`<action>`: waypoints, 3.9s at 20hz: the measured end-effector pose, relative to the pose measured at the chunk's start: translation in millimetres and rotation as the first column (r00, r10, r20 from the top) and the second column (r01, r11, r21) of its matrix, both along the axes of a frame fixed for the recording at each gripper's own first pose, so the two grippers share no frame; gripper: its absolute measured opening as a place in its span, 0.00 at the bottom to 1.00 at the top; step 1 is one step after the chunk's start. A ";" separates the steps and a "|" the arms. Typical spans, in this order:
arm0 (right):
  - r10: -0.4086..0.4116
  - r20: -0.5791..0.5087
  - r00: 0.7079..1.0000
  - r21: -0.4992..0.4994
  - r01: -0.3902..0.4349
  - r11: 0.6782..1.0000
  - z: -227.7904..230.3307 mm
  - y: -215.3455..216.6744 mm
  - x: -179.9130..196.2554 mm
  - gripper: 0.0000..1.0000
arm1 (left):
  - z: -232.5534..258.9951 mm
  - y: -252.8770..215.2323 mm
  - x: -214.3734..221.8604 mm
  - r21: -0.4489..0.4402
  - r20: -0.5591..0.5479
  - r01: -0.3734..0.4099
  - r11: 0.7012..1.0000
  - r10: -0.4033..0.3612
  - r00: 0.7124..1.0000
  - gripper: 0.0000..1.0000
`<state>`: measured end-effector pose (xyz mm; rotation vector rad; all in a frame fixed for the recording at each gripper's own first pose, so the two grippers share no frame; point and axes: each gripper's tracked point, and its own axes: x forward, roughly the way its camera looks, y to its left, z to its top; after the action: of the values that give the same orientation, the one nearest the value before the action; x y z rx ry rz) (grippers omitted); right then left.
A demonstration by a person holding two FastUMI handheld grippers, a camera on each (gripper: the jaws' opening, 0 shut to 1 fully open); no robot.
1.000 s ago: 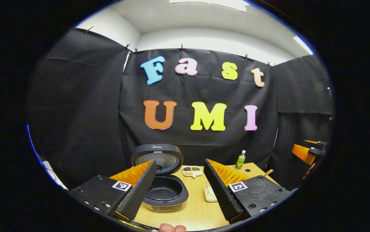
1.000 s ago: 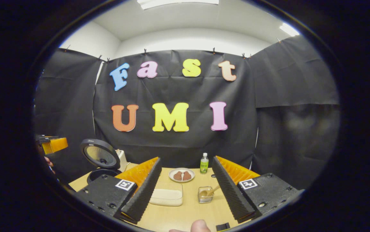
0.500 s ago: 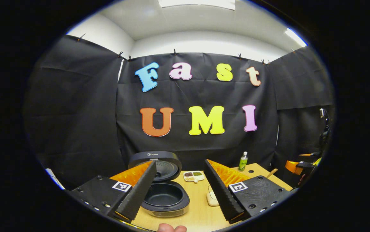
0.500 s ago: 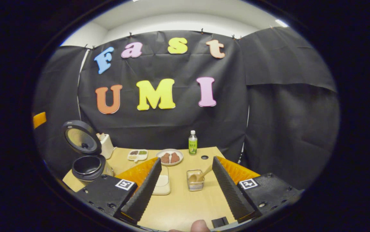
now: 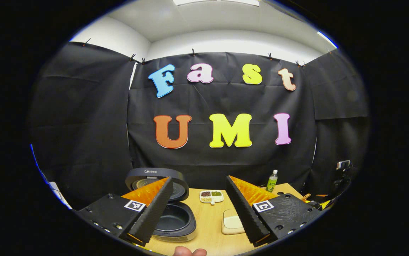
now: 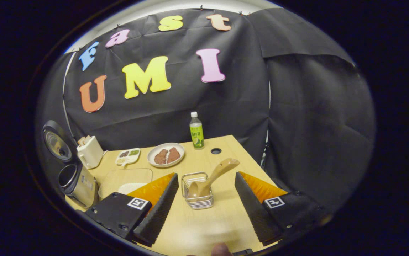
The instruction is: Close the left gripper, press the button to open the rice cooker; take a wooden spoon from the chopstick holder with the right hand, scoop a spoonful of rice and pour it into the rice cooker, then put the wooden spoon back into the chopstick holder.
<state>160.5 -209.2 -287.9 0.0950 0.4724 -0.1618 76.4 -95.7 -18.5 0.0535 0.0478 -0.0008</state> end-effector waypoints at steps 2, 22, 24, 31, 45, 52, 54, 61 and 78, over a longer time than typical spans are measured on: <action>0.001 -0.038 0.999 0.041 0.001 0.999 -28.0 -7.9 16.3 0.96 | -3.1 -8.2 9.4 0.003 -0.005 -0.016 1.000 0.016 1.000 1.00; 0.118 -0.120 0.986 0.117 -0.104 0.988 -65.1 17.0 84.9 0.16 | -36.3 27.9 26.5 0.013 -0.091 -0.226 0.974 0.226 0.970 0.95; 0.114 -0.129 0.985 0.126 -0.098 0.987 -60.8 18.8 85.0 0.13 | -31.4 32.7 25.0 0.006 -0.089 -0.238 0.971 0.238 0.967 0.95; 0.083 -0.087 0.993 0.047 -0.079 0.996 -6.8 15.2 79.6 0.13 | -33.8 48.3 7.7 0.028 -0.085 -0.212 0.977 0.214 0.973 0.95; 0.114 0.075 0.991 -0.036 -0.111 0.993 124.7 92.2 2.5 0.12 | -36.2 111.3 -65.7 0.048 -0.090 -0.140 0.989 0.144 0.986 0.95; 0.210 0.078 0.974 -0.054 -0.207 0.977 142.7 161.4 1.0 0.12 | -52.5 131.1 -97.1 0.032 -0.118 -0.140 0.990 0.142 0.983 0.94; 0.250 0.074 0.966 -0.062 -0.245 0.967 139.5 180.6 12.3 0.12 | -54.0 133.5 -99.1 0.028 -0.122 -0.151 0.988 0.153 0.981 0.95; 0.348 -0.032 0.937 -0.078 -0.349 0.934 65.7 225.8 70.7 0.10 | -63.5 147.7 -75.6 0.046 -0.151 -0.219 0.975 0.224 0.963 0.95; 0.358 -0.232 0.904 -0.295 -0.417 0.860 -63.8 230.5 96.8 0.12 | -71.8 177.8 -44.2 0.048 -0.209 -0.325 0.944 0.328 0.921 0.95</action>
<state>257.2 21.3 -351.7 -0.3572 0.6186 0.1519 32.3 82.0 -90.3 0.0568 0.2727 0.3294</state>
